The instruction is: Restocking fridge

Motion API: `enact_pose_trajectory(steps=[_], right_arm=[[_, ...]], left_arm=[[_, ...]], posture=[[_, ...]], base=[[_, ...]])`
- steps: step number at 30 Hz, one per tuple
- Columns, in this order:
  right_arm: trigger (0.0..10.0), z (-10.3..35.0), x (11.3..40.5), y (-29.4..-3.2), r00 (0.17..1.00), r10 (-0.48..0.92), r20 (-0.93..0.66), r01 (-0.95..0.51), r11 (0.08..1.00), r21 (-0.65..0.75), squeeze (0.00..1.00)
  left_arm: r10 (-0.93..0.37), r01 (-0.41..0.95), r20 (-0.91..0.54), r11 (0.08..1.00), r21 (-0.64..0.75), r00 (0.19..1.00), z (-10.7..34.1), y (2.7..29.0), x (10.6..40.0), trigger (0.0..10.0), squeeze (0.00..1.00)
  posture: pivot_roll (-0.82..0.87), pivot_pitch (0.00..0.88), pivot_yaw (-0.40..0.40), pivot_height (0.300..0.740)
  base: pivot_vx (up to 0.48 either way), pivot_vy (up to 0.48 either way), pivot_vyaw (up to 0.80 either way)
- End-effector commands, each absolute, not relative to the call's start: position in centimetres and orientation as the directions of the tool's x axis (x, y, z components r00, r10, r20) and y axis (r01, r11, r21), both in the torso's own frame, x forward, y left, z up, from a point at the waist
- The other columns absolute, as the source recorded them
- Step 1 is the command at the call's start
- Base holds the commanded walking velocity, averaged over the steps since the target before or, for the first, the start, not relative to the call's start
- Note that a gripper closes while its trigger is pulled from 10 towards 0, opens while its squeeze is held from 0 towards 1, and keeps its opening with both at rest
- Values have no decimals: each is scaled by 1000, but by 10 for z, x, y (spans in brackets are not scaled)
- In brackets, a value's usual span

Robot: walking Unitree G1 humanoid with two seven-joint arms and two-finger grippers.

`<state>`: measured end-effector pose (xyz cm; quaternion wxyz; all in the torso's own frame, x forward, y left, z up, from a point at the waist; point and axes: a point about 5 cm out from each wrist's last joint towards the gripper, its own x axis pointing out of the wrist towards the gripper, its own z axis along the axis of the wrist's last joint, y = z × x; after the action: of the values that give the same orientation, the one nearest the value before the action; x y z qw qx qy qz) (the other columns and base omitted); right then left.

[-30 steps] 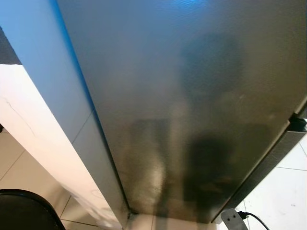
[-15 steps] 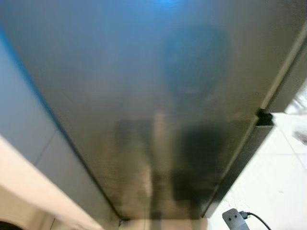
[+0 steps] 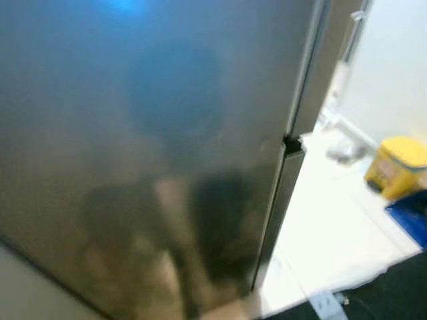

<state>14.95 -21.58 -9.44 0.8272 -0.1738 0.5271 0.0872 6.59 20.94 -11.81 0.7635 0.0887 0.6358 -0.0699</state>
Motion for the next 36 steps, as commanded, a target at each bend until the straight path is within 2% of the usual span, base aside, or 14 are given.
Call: enact_pose_trajectory(steps=[1, 6, 9, 10, 15, 16, 17, 18, 24, 29, 30, 31, 32, 36], right_arm=[[10000, -91, 158, -212, 464, -20, -885, -320, 928, -189, 0], [10000, -86, 169, -214, 507, -18, -862, -303, 932, -198, 0], [10000, -58, 215, -219, 671, 35, -741, -230, 959, -163, 0], [10000, -58, 215, -219, 671, 35, -741, -230, 959, -163, 0], [10000, -27, 255, -225, 777, 81, -624, -206, 970, -130, 0], [10000, -20, 263, -222, 796, 112, -595, -219, 970, -110, 94], [10000, -15, 268, -220, 807, 135, -575, -232, 968, -98, 94], [10000, -8, 276, -218, 824, 160, -543, -250, 964, -96, 1000], [10000, 19, 302, -205, 872, 243, -425, -319, 941, -117, 1000], [10000, 41, 320, -198, 912, 254, -323, -317, 935, -159, 1000], [10000, 46, 324, -196, 918, 261, -300, -318, 934, -162, 824], [10000, 46, 324, -196, 918, 261, -300, -318, 934, -162, 824], [10000, 51, 328, -194, 924, 257, -283, -314, 933, -175, 0], [10000, 61, 336, -179, 916, 320, -244, -367, 912, -183, 0]], left_arm=[[-13, 218, -960, 975, 50, 279, -114, 202, 90, 10000, 0], [-11, 219, -960, 974, 53, 279, -114, 202, 90, 10000, 0], [-7, 220, -960, 974, 57, 280, -114, 203, 89, 10000, 0], [-7, 220, -960, 974, 57, 280, -114, 203, 89, 10000, 0], [-6, 221, -962, 974, 57, 274, -115, 203, 87, 10000, 0], [-6, 220, -962, 974, 56, 273, -115, 203, 86, 10000, 0], [-6, 219, -962, 974, 56, 273, -115, 203, 86, 10000, 0], [-6, 218, -962, 974, 55, 272, -115, 203, 86, 10000, 0], [-6, 220, -962, 974, 56, 271, -115, 204, 85, 10000, 0], [-5, 223, -963, 973, 58, 271, -115, 205, 85, 10000, 0], [-5, 223, -963, 973, 58, 270, -115, 205, 85, 10000, 0], [-5, 223, -963, 973, 58, 270, -115, 205, 85, 10000, 0], [-5, 224, -963, 973, 58, 270, -115, 205, 85, 10000, 0], [-5, 226, -963, 972, 58, 269, -115, 206, 85, 10000, 0]], posture=[[-36, 0, 2, 740], [-36, 0, 2, 740], [-36, 0, 4, 740], [-36, 0, 4, 740], [-41, 0, 4, 740], [-41, 0, 4, 740], [-41, 0, 4, 740], [-39, 0, 3, 740], [-39, 0, 7, 740], [-39, 0, 10, 740], [-38, 0, 12, 740], [-38, 0, 12, 740], [-39, 0, 12, 740], [-39, 0, 11, 740]], base=[[0, 0, 0], [0, 0, 0], [0, 0, 0], [0, 0, 0], [0, 0, 0], [0, 0, 0], [0, 0, 0], [0, 0, 0], [0, 0, 0], [0, 0, 0], [0, 0, 0], [0, 0, 0], [0, 0, 0], [0, 0, 0]])
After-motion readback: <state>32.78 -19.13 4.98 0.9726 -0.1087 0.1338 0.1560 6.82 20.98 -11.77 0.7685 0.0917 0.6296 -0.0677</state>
